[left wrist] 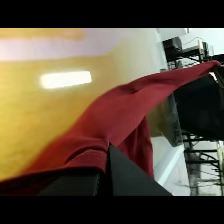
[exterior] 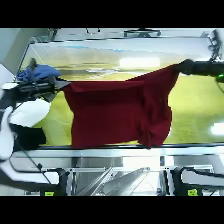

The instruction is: Fold the shirts.

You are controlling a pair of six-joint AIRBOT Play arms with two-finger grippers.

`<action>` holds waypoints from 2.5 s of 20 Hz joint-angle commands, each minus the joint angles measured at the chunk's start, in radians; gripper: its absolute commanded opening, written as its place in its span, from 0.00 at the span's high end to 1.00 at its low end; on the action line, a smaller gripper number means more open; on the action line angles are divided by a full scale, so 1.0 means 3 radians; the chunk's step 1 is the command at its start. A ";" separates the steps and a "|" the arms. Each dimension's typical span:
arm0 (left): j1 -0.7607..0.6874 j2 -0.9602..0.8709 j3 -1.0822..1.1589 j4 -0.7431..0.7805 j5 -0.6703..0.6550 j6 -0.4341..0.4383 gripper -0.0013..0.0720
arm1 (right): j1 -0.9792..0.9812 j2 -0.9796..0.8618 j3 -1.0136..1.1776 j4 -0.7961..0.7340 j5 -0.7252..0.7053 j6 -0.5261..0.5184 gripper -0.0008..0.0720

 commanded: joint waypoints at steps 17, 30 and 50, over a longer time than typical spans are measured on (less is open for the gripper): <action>-0.0239 -0.1684 0.1785 0.1247 -0.0097 -0.0379 0.96 | -0.0029 -0.1157 -0.0006 -0.0459 -0.0375 -0.0108 0.96; -0.0388 -0.1668 0.1788 0.1728 -0.0071 -0.0607 0.97 | 0.0058 -0.1227 -0.0006 -0.0481 -0.0403 -0.0065 0.96; -0.0198 0.0680 -0.0810 0.3271 -0.0280 -0.1549 0.64 | -0.0973 0.1335 -0.2279 -0.1350 0.0646 0.1181 0.29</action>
